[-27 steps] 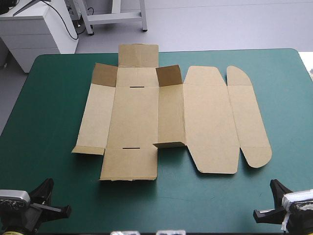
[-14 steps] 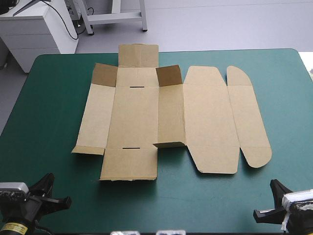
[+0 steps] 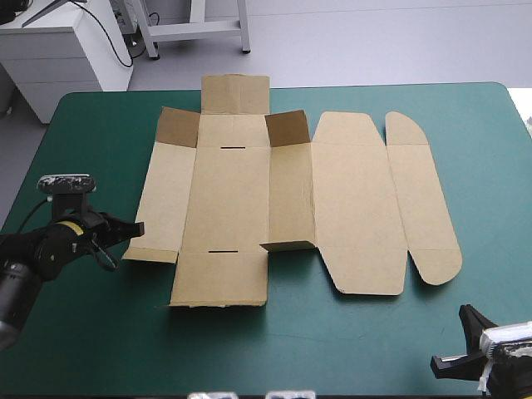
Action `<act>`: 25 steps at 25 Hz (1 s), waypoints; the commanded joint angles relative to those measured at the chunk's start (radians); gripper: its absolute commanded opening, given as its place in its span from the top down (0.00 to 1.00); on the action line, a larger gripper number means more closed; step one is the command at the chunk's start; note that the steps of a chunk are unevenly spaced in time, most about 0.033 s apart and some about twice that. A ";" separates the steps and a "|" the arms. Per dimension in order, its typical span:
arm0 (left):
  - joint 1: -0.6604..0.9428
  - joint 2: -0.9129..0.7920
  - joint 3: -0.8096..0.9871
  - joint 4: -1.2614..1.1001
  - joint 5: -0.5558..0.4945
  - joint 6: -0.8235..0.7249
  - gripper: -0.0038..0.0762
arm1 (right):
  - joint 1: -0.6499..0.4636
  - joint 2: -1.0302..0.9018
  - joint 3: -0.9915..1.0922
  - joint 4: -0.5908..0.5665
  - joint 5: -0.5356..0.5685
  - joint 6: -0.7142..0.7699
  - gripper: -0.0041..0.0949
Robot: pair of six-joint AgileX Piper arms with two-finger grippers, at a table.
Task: Fold the box
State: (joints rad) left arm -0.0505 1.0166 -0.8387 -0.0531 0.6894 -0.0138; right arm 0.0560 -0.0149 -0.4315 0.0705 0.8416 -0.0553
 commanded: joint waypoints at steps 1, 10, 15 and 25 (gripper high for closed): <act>0.002 0.088 -0.092 -0.062 -0.041 0.054 0.96 | 0.000 -0.022 -0.022 -0.001 -0.078 0.000 0.98; 0.270 0.245 -0.271 -0.544 0.116 0.431 0.95 | 0.000 -0.022 -0.022 -0.001 -0.078 0.000 0.98; 0.494 0.383 -0.329 -0.912 0.348 0.670 0.95 | 0.000 -0.022 -0.022 -0.001 -0.078 0.000 0.98; 0.587 0.734 -0.484 -0.859 0.604 0.630 0.95 | 0.000 -0.022 -0.022 -0.001 -0.078 0.000 0.98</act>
State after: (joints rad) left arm 0.5348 1.7828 -1.2924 -0.8803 1.1961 0.6268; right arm 0.0560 -0.0149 -0.4315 0.0705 0.8416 -0.0547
